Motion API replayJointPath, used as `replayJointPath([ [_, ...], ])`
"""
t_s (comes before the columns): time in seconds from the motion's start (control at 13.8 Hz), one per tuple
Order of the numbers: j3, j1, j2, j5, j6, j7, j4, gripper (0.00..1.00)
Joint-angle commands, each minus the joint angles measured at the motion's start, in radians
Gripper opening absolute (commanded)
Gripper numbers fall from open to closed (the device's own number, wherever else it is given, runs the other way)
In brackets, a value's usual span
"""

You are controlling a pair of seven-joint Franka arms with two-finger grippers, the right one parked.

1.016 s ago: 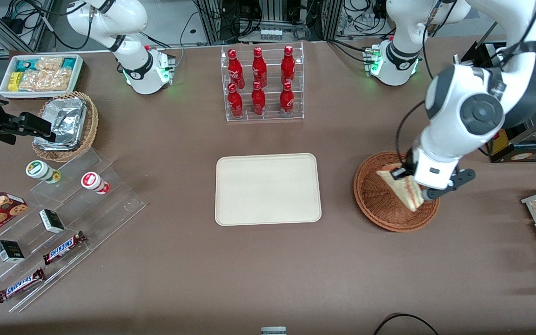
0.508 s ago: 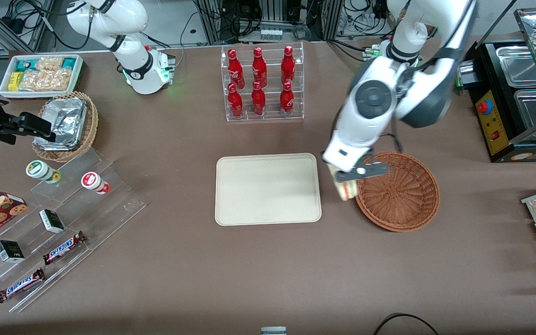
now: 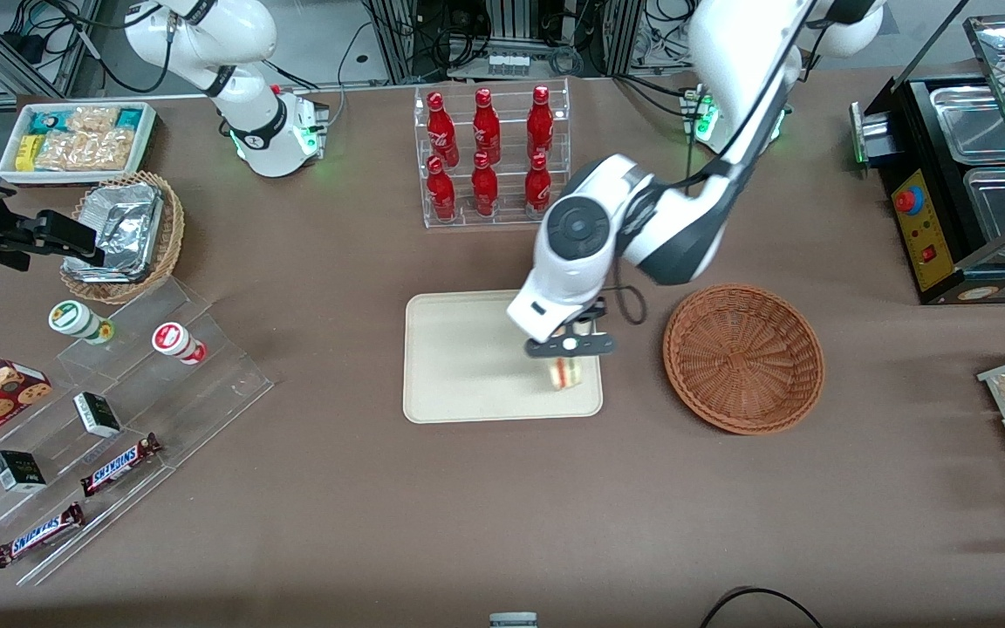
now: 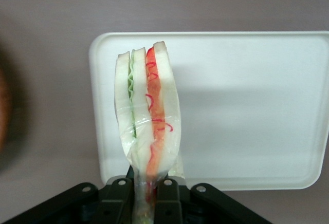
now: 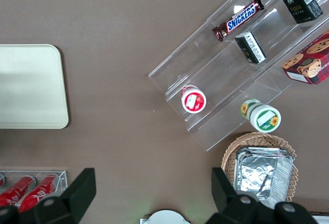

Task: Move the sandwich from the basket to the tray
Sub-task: 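Lift the sandwich and carry it over the cream tray, then lower the sandwich onto the tray and open the left gripper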

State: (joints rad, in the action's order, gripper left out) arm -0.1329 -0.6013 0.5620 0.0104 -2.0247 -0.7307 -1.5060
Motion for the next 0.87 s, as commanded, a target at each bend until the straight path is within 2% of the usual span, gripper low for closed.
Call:
replayJointPath([
  [0.0, 0.007, -0.051, 0.082, 0.014, -0.032, -0.013, 0.069, 0.00],
  [0.8, 0.009, -0.101, 0.167, 0.017, -0.077, -0.013, 0.072, 0.00],
])
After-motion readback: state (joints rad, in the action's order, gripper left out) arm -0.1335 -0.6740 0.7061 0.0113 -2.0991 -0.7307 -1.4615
